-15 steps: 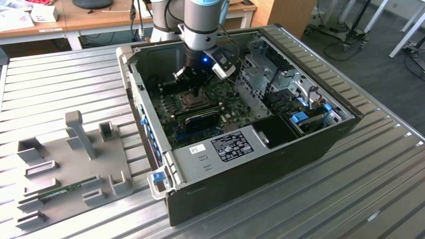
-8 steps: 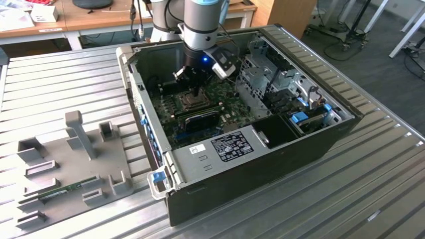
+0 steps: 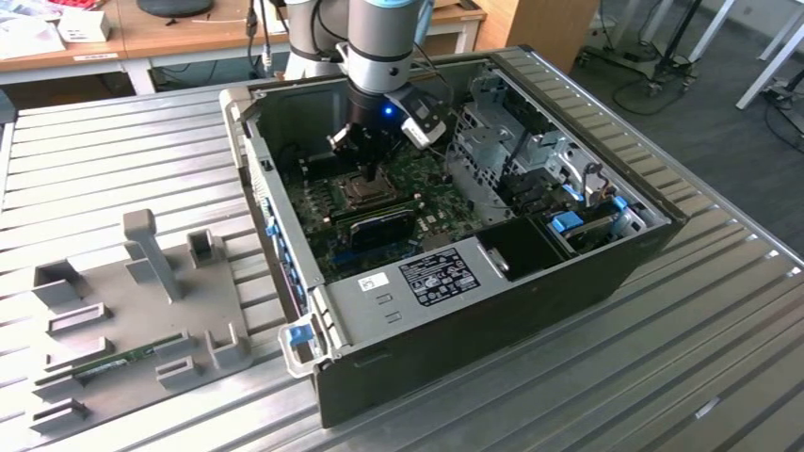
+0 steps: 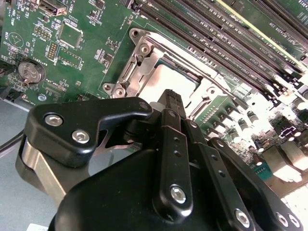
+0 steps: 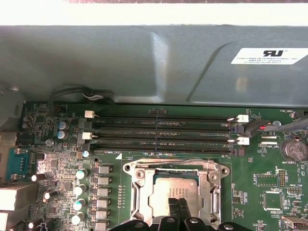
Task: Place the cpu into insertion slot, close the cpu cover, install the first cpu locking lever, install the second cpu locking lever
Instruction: 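Install the second cpu locking lever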
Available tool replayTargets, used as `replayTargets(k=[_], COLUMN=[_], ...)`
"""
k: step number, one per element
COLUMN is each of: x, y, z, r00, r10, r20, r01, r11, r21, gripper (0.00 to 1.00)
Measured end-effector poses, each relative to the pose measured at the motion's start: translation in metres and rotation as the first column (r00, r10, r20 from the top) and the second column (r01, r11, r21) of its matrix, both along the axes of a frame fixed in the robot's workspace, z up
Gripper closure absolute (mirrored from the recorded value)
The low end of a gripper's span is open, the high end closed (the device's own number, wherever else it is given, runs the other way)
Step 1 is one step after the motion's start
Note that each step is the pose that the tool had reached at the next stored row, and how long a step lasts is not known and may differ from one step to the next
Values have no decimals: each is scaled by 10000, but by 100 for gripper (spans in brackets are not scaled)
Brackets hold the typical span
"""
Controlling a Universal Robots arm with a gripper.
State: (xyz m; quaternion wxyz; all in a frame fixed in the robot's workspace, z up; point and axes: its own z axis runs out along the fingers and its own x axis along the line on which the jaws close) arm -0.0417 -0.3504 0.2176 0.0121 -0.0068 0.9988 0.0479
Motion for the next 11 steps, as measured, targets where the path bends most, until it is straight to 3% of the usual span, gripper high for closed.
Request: replayTargets(k=[11], x=[0], y=[0], z=[25], r00=[10000], r10=[0], r20=[0], r01=[0], r11=[10000], r21=[-1], gripper=[89])
